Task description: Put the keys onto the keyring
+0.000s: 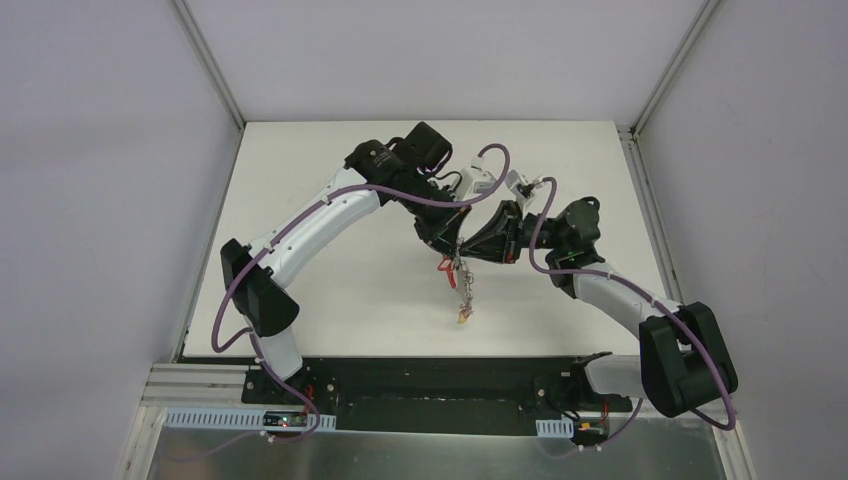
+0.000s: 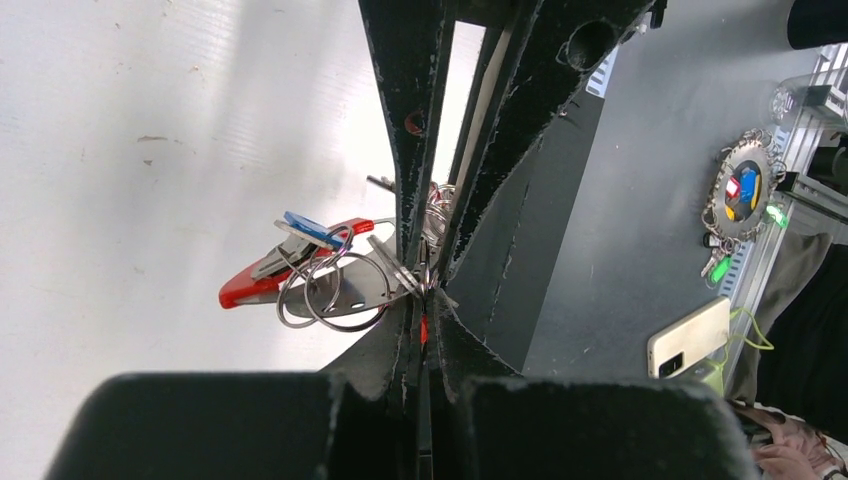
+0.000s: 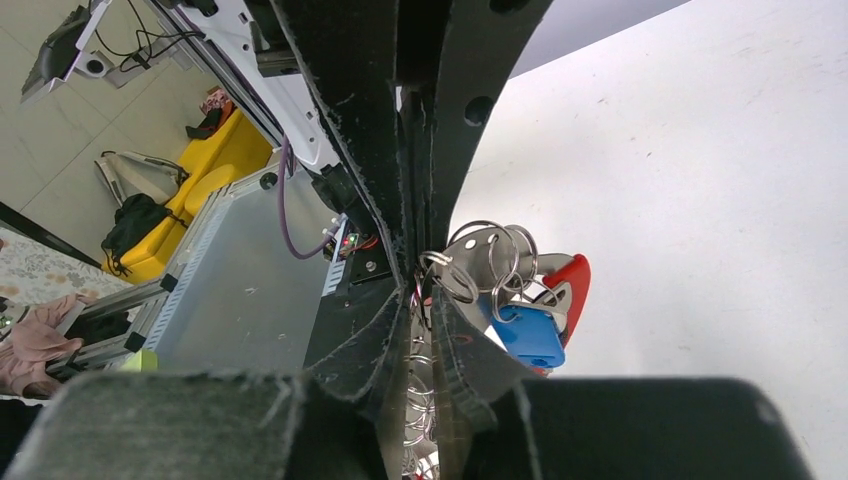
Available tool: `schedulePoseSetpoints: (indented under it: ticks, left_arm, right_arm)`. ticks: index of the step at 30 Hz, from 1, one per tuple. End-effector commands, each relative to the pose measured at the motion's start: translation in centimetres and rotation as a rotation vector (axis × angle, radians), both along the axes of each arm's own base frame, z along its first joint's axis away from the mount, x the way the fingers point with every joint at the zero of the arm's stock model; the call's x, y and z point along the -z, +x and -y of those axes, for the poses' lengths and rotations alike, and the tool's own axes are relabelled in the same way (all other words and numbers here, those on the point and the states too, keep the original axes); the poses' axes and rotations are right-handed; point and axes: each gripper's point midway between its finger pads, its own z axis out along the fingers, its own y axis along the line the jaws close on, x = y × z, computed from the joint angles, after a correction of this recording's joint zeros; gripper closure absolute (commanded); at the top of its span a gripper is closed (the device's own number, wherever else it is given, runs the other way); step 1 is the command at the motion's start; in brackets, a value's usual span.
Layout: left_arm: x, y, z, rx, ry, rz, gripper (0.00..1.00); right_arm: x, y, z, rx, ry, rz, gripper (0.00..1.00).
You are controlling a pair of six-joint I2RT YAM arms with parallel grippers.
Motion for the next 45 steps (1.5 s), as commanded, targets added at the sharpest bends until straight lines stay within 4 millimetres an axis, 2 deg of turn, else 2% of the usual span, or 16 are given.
schedulePoseSetpoints:
  ticks: [1, 6, 14, 20, 27, 31, 37, 45]
  left_arm:
    - [-2.6, -0.6, -0.2, 0.002, -0.085, 0.014, 1.0]
    - [-2.6, -0.5, -0.2, -0.001, -0.087, 0.011, 1.0]
    - [-2.8, -0.4, -0.3, 0.019, -0.112, 0.028, 1.0]
    - [-3.2, -0.2, -0.9, 0.096, -0.186, 0.159, 0.79]
    - [-4.2, 0.3, -1.4, 0.114, -0.302, 0.232, 0.65]
    - [-4.3, 0.8, -1.1, 0.119, -0.375, 0.263, 0.59]
    - [-4.1, 0.6, 0.3, 0.158, -0.52, 0.291, 0.54]
    - [-3.8, 0.7, 1.5, 0.156, -0.578, 0.223, 0.56]
  right_arm:
    - [-0.8, -0.4, 0.1, -0.029, 0.017, 0.057, 0.87]
    - [-0.7, -0.4, 0.1, -0.035, 0.015, 0.056, 1.0]
    - [-1.3, -0.3, 0.2, -0.034, 0.019, 0.077, 1.0]
    - [-2.6, -0.2, 0.7, -0.01, 0.036, 0.104, 1.0]
    - [-4.0, -0.5, 1.3, 0.015, 0.055, 0.143, 1.0]
    - [-4.7, -0.7, 1.4, 0.014, 0.073, 0.14, 1.0]
    - [-5.1, -0.6, 1.7, 0.023, 0.082, 0.144, 1.0]
    - [-4.7, -0.4, 1.7, 0.025, 0.077, 0.127, 1.0]
